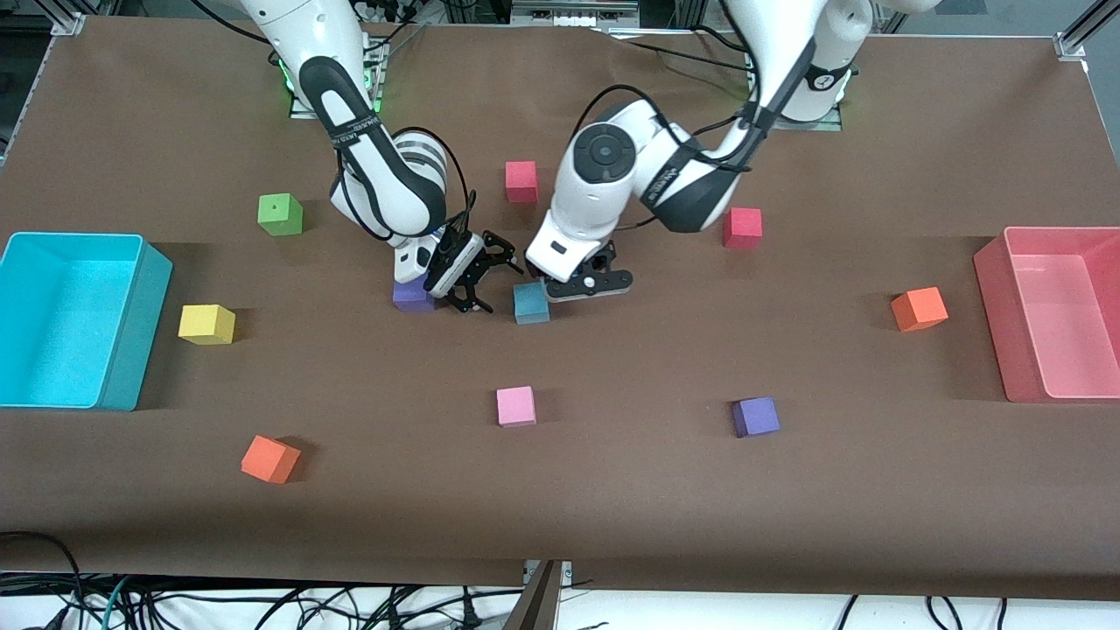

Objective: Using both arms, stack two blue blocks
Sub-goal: 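Grasp the second light blue cube with the left gripper and carry it over, then lower the held cube onto the placed cube and open the left gripper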

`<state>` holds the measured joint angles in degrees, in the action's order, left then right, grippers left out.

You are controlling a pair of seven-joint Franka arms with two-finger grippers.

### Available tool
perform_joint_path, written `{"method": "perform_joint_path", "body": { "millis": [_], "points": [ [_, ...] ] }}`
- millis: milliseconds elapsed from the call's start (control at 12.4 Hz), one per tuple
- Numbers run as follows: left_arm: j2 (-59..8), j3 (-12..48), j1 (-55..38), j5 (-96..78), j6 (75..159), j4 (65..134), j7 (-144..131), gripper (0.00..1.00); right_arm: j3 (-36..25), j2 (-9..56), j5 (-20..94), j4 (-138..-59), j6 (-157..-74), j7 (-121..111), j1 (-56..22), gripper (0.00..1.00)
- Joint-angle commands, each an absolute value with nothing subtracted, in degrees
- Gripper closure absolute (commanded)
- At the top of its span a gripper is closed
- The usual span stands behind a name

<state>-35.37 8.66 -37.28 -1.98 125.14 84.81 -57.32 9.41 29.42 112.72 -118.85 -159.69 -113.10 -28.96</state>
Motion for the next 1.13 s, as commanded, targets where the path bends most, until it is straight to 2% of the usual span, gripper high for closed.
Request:
{"method": "perform_joint_path", "body": {
  "millis": [0,485,1051],
  "points": [
    [-40.7,6.7,-39.7,-2.4,123.3,77.4,-59.8,1.0,9.2,28.0,114.0,-119.8,-159.3,-114.4,-28.9,0.0],
    [-43.9,4.9,-40.9,-2.5,123.8,73.5,-59.9,1.0,9.2,28.0,114.0,-120.0,-159.3,-114.5,-28.7,0.0],
    [-45.1,4.9,-42.5,-2.3,123.8,73.9,-59.9,1.0,9.2,28.4,114.0,-120.0,-159.3,-114.5,-28.7,0.0]
  ]
}}
